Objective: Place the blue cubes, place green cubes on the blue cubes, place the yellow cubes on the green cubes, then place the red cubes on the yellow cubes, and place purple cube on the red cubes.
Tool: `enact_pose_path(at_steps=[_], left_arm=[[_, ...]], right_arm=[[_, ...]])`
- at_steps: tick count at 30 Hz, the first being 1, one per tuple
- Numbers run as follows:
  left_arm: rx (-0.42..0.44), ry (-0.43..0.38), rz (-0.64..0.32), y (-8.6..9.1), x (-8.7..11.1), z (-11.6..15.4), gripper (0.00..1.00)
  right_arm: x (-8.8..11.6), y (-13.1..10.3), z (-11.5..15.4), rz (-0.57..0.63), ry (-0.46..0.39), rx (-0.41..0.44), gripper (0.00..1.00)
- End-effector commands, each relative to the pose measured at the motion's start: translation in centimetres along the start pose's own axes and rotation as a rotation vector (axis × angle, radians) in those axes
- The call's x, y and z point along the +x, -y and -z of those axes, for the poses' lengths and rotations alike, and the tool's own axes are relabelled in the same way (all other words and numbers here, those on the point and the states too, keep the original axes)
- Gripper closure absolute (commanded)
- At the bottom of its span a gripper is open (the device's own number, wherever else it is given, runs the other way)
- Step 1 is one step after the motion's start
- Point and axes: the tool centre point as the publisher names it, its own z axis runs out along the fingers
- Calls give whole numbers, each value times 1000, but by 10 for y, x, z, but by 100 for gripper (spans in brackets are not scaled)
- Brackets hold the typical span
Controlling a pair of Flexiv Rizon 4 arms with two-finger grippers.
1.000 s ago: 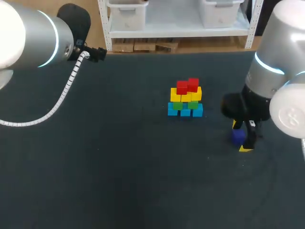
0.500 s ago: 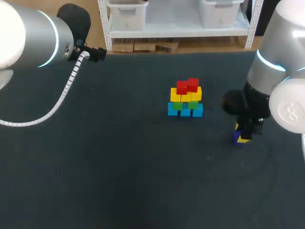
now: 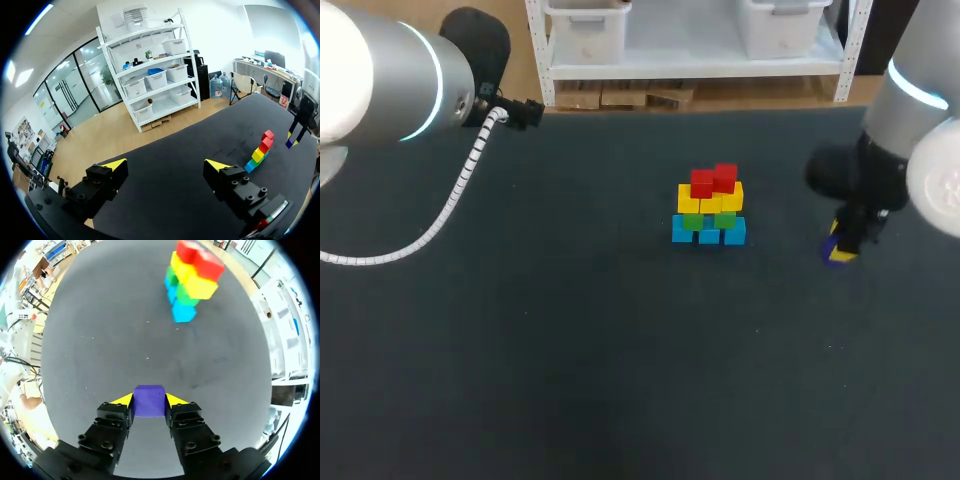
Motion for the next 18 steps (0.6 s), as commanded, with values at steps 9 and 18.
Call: enact_pose_path(at_steps=[9, 18], left_arm=[[6, 0, -1, -2, 0, 0, 0], [6, 0, -1, -2, 0, 0, 0]], right_arm=[[-17, 34, 76, 29, 60, 126, 100], [-67, 61, 110, 150, 87, 173, 100]])
